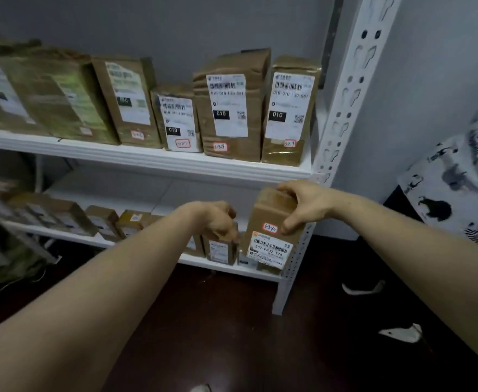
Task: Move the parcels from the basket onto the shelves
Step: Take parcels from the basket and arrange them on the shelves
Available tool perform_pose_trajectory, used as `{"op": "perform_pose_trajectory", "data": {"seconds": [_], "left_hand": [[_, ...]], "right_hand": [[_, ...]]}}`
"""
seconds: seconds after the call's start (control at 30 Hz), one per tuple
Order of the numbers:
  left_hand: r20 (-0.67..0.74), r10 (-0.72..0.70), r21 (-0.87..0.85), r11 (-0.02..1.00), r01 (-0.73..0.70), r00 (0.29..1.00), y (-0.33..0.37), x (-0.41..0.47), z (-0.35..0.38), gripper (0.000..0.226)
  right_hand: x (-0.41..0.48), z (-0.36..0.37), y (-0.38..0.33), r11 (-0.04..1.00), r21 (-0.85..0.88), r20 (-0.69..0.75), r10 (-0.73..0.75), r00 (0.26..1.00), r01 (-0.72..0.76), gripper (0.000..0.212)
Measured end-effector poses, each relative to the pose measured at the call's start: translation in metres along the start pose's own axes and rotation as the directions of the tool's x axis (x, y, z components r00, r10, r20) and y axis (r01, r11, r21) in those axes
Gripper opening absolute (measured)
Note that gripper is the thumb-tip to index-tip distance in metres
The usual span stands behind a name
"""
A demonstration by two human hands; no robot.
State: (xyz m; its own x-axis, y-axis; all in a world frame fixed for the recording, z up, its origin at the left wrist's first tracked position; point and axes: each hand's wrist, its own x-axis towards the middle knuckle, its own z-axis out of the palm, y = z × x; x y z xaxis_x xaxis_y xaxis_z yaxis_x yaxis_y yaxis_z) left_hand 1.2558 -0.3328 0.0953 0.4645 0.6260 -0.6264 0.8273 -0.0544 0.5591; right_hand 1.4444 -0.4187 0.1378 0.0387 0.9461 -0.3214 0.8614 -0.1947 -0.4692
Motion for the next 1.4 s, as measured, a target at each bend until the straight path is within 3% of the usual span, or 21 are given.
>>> {"op": "perform_pose_trajectory", "data": {"seconds": [0.1, 0.2, 0.27, 0.43, 0.6, 0.73, 0.8, 0.9, 1.0, 1.07, 1.27, 1.4], "left_hand": [[-0.066, -0.043, 0.075, 0.996, 0.048, 0.997, -0.025, 0.024, 0.014, 0.082], [-0.006, -0.023, -0.015, 1.0, 0.023, 1.0, -0.047, 0.05, 0.023, 0.064], [0.027, -0.007, -0.114, 0.993, 0.01, 1.0, -0.061, 0.066, 0.025, 0.052], [0.098, 0.0, -0.34, 0.94, 0.033, 0.995, -0.092, 0.1, 0.026, 0.057], [0.135, -0.041, -0.43, 0.898, 0.095, 0.99, -0.113, 0.119, 0.029, 0.036], [0.148, -0.035, -0.429, 0.898, 0.097, 0.988, -0.124, 0.137, 0.039, 0.037], [0.123, -0.029, -0.342, 0.937, 0.07, 0.992, -0.13, 0.15, 0.048, 0.039], [0.044, 0.0, 0.013, 1.0, -0.001, 0.999, -0.148, 0.177, 0.064, 0.046], [-0.036, 0.078, 0.461, 0.886, -0.053, 0.996, -0.164, 0.205, 0.078, 0.053], [-0.079, 0.152, 0.617, 0.784, -0.072, 0.985, -0.169, 0.224, 0.085, 0.058], [-0.306, 0.231, 0.759, 0.645, 0.09, 0.923, -0.172, 0.282, 0.085, 0.085], [-0.365, 0.307, 0.774, 0.625, 0.103, 0.879, -0.175, 0.316, 0.076, 0.1]], "right_hand": [[0.023, 0.033, 0.019, 0.995, -0.019, 0.007, 0.098, 0.995, -0.097, 0.089], [0.042, 0.061, 0.037, 0.965, 0.158, 0.071, 0.202, 0.977, -0.211, 0.074], [0.057, 0.078, 0.049, 0.889, 0.342, 0.115, 0.281, 0.953, -0.303, 0.072], [0.095, 0.115, 0.067, 0.626, 0.666, 0.226, 0.349, 0.909, -0.406, 0.054], [0.114, 0.144, 0.074, 0.538, 0.72, 0.268, 0.368, 0.89, -0.439, 0.064], [0.121, 0.162, 0.078, 0.532, 0.718, 0.273, 0.378, 0.885, -0.449, 0.05], [0.127, 0.172, 0.084, 0.627, 0.628, 0.256, 0.391, 0.884, -0.46, 0.074], [0.138, 0.187, 0.094, 0.79, 0.413, 0.238, 0.386, 0.891, -0.452, 0.085], [0.152, 0.207, 0.11, 0.923, 0.098, 0.19, 0.35, 0.917, -0.372, 0.096], [0.163, 0.225, 0.124, 0.939, 0.014, 0.191, 0.335, 0.923, -0.344, 0.104], [0.207, 0.271, 0.157, 0.958, -0.032, 0.142, 0.285, 0.948, -0.283, 0.127], [0.235, 0.281, 0.172, 0.929, 0.019, 0.105, 0.365, 0.925, -0.369, 0.145]]}}
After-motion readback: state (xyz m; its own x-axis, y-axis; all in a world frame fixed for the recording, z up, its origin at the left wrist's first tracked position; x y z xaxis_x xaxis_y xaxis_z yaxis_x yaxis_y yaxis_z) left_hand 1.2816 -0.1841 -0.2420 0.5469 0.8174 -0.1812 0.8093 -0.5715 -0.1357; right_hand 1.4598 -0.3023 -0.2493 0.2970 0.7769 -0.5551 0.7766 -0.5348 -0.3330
